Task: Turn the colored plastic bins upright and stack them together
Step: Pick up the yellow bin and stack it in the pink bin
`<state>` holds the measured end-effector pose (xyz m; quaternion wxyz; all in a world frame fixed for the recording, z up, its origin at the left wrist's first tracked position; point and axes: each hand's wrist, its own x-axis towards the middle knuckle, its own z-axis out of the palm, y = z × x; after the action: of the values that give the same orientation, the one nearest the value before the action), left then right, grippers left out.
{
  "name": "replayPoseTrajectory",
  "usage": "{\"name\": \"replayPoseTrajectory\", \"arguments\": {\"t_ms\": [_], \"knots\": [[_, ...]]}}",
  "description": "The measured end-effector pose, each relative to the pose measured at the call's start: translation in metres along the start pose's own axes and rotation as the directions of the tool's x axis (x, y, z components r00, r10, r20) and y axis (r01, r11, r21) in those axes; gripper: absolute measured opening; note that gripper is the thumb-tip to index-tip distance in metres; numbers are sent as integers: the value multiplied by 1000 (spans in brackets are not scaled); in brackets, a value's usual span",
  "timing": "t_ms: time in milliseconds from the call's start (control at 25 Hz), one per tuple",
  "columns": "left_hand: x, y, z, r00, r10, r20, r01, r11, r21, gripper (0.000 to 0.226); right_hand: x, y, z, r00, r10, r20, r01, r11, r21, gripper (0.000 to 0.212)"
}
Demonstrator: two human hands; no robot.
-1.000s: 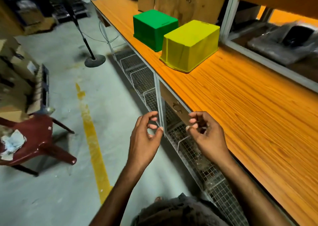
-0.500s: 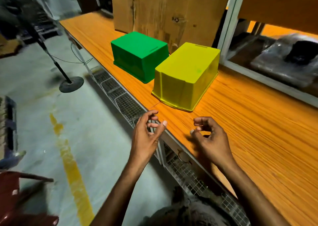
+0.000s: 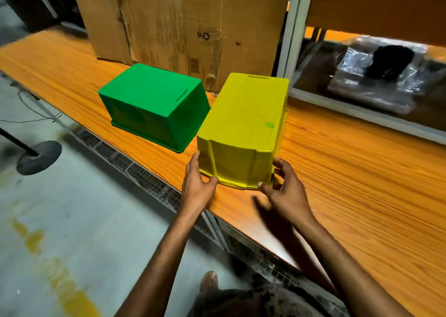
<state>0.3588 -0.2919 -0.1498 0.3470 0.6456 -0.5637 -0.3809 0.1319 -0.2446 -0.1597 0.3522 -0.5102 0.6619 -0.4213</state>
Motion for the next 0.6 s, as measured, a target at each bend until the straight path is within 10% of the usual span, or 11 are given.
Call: {"name": "replayPoseTrajectory", "arguments": {"t_ms": [320,600], "knots": [[57,12,-33,982,161,94,-154,985,-79,91,-7,-52,13,948,-44,-316,59,998,37,85],[86,118,-73,890,452,60,-370,792,-486,61,3,-139,-43,884,-296,-361,361,924,127,94]]}}
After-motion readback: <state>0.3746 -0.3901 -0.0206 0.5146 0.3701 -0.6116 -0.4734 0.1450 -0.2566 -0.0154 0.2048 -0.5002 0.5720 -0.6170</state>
